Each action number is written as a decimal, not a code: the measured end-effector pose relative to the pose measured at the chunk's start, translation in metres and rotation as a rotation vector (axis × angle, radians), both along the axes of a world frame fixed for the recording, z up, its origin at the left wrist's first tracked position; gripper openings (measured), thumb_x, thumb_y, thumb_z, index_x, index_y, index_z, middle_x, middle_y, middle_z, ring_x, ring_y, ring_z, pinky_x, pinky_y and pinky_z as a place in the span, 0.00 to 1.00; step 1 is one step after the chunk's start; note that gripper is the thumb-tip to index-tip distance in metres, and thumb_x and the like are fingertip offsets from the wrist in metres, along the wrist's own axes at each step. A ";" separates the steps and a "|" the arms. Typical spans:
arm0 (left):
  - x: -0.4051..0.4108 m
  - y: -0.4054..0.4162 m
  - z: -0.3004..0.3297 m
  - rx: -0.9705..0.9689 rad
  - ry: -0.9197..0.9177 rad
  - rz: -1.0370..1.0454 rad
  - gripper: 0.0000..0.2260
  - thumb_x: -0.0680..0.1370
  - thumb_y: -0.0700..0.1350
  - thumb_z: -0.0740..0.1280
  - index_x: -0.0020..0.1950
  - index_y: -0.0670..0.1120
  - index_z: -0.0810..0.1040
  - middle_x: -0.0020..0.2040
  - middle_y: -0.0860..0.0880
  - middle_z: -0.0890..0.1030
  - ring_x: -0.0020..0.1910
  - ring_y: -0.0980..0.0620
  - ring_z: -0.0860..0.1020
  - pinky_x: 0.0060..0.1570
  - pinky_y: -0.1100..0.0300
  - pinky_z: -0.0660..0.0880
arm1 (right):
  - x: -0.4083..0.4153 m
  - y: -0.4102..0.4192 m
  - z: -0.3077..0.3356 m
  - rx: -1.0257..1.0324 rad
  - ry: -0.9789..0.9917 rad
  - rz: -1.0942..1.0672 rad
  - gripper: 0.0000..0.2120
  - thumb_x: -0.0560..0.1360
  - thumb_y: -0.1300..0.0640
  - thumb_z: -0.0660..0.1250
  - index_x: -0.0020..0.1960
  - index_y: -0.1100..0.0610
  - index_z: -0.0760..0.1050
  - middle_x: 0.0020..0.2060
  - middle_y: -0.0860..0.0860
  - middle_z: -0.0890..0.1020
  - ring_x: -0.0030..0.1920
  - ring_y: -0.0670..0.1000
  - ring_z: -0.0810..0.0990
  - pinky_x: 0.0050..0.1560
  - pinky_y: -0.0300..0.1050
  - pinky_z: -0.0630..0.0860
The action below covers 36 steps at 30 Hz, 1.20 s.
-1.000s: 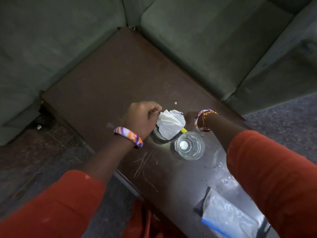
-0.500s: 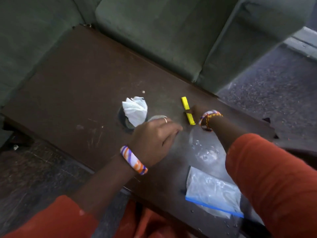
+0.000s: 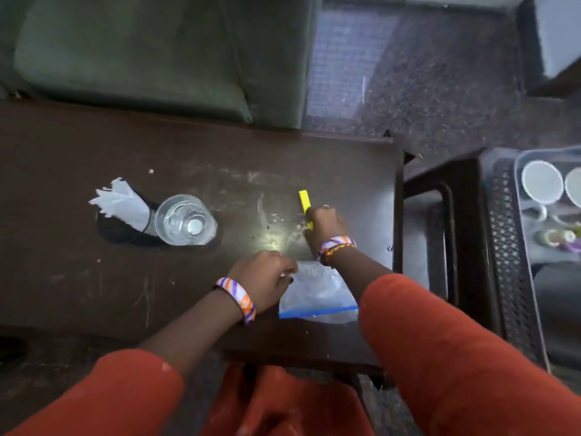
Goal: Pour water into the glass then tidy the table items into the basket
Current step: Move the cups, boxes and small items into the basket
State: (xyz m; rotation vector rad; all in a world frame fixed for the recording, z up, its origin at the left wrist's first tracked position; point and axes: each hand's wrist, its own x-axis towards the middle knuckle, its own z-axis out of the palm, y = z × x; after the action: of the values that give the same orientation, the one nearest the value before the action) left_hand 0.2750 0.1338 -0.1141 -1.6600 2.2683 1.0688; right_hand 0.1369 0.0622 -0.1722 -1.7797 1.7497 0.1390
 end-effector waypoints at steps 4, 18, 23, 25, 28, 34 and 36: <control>-0.024 -0.006 0.000 0.007 -0.027 -0.009 0.12 0.76 0.44 0.61 0.58 0.48 0.78 0.58 0.45 0.80 0.58 0.44 0.77 0.52 0.56 0.72 | -0.012 0.006 0.005 -0.063 -0.151 -0.238 0.13 0.69 0.67 0.65 0.54 0.62 0.75 0.51 0.63 0.79 0.52 0.64 0.78 0.45 0.46 0.73; -0.232 -0.038 0.055 0.232 0.637 0.276 0.09 0.75 0.35 0.62 0.52 0.39 0.81 0.42 0.44 0.80 0.25 0.69 0.74 0.33 0.67 0.71 | -0.191 0.068 0.124 -0.851 -0.038 -0.747 0.13 0.67 0.68 0.56 0.43 0.65 0.79 0.44 0.65 0.79 0.43 0.61 0.78 0.45 0.46 0.68; -0.267 -0.040 0.059 0.308 0.613 0.312 0.07 0.76 0.38 0.63 0.47 0.45 0.80 0.41 0.43 0.80 0.28 0.64 0.76 0.31 0.65 0.72 | -0.227 0.075 0.129 -0.300 0.266 -0.631 0.15 0.77 0.69 0.54 0.60 0.66 0.74 0.62 0.64 0.73 0.62 0.64 0.71 0.58 0.55 0.70; -0.263 -0.039 0.053 0.319 0.570 0.328 0.07 0.76 0.37 0.62 0.45 0.46 0.79 0.42 0.42 0.80 0.24 0.66 0.76 0.25 0.72 0.71 | -0.231 0.074 0.129 -0.157 0.294 -0.586 0.15 0.77 0.70 0.53 0.60 0.68 0.73 0.61 0.62 0.73 0.63 0.63 0.70 0.57 0.54 0.71; -0.243 -0.039 0.040 0.311 0.473 0.354 0.11 0.77 0.36 0.61 0.38 0.48 0.77 0.41 0.41 0.79 0.27 0.62 0.76 0.25 0.69 0.70 | -0.234 0.065 0.123 -0.073 0.231 -0.581 0.16 0.75 0.71 0.56 0.59 0.67 0.75 0.59 0.63 0.74 0.61 0.62 0.74 0.59 0.50 0.72; -0.169 -0.040 0.018 0.196 0.232 0.456 0.08 0.74 0.37 0.63 0.48 0.40 0.82 0.47 0.40 0.84 0.48 0.44 0.82 0.50 0.55 0.76 | -0.235 0.065 0.112 -0.147 0.035 -0.766 0.17 0.73 0.71 0.58 0.60 0.68 0.73 0.59 0.65 0.77 0.62 0.64 0.73 0.61 0.48 0.67; -0.139 -0.037 0.013 0.139 0.185 0.593 0.09 0.74 0.37 0.65 0.51 0.39 0.81 0.52 0.40 0.83 0.53 0.42 0.80 0.55 0.56 0.73 | -0.221 0.068 0.110 -0.448 0.011 -0.733 0.19 0.69 0.74 0.55 0.55 0.69 0.76 0.52 0.68 0.79 0.55 0.66 0.76 0.54 0.47 0.66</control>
State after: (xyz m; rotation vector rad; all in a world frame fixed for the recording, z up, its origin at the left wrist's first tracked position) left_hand 0.1362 0.0973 -0.1013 -2.3222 1.7646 1.5061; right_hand -0.0841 0.1299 -0.0625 -1.2791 2.4555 -0.5863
